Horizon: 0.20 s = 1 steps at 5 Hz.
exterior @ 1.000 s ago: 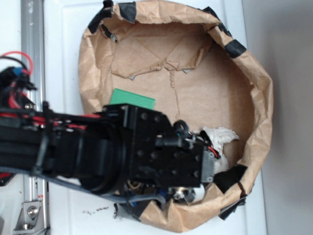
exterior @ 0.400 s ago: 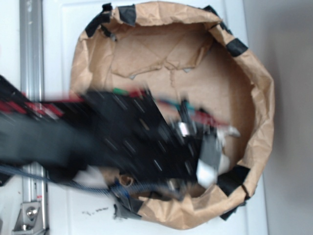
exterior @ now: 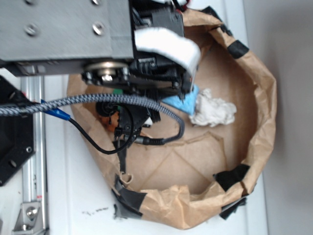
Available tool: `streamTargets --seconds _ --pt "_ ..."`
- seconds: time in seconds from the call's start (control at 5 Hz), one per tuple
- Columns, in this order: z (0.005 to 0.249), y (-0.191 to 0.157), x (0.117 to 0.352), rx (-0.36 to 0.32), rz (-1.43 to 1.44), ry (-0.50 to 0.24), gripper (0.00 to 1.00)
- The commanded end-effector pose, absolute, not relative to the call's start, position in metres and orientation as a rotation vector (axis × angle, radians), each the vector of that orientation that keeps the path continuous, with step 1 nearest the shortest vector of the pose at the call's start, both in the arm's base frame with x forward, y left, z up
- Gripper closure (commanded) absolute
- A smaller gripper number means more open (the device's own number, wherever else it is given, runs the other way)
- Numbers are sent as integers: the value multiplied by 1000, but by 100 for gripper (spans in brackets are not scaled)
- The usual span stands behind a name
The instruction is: Grab the blue sponge.
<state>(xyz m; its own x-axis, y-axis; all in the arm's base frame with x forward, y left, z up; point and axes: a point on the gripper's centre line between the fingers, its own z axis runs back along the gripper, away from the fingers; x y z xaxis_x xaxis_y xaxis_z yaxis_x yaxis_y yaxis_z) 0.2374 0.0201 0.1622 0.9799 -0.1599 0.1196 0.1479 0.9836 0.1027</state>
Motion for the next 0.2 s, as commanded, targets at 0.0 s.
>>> streamTargets --seconds 0.0 --pt "186 4 231 75 228 -180 100"
